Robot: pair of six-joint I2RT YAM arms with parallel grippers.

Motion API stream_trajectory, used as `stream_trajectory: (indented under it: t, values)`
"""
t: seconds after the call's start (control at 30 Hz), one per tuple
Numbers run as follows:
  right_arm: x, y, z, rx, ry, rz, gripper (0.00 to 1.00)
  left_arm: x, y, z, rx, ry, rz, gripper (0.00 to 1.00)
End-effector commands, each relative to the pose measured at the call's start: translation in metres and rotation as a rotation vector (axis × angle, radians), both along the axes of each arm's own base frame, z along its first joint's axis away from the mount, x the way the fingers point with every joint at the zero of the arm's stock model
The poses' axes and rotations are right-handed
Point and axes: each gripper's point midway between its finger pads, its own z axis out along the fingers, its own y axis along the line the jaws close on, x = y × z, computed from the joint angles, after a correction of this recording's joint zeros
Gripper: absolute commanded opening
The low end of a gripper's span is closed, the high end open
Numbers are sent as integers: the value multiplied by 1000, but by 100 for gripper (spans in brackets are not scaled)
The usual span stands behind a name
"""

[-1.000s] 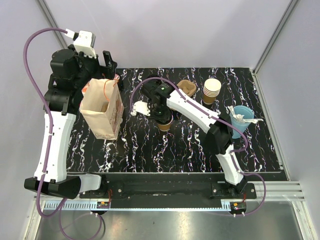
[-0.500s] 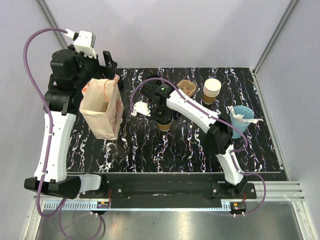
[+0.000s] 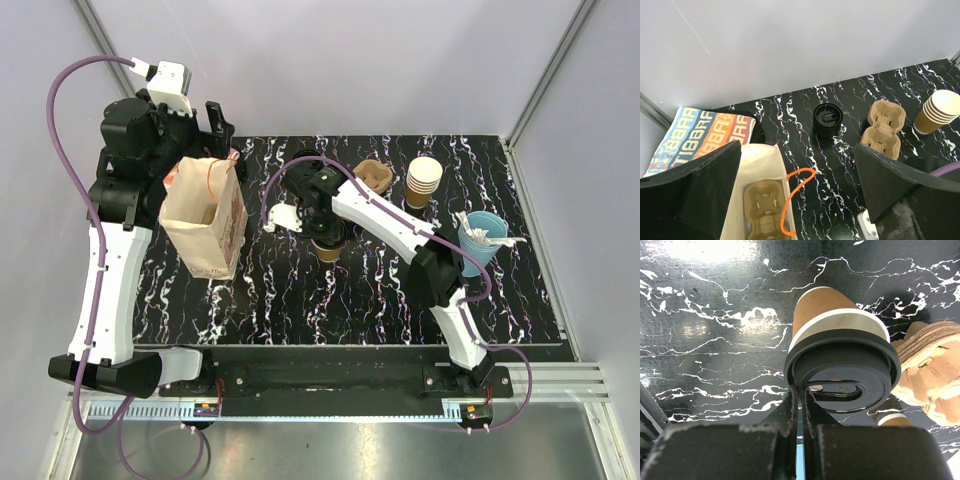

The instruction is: Pack the takeout coffee

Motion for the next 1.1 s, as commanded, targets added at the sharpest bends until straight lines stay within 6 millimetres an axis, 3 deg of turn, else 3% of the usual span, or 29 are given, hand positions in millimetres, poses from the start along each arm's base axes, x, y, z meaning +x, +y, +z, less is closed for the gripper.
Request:
stream_trajectory:
  t: [0.0,0.7,1.07]
  values:
    - [-38,-49,6,-192,166,4,1,-4,-1,19,-15,-64,-12,99]
    - [-35,-43,-2,-192,176,6,2,-5,0,19,-14,-67,-10,99]
    - [-32,-42,3,-183,154,2,24,-5,0,20,-16,-68,-12,99]
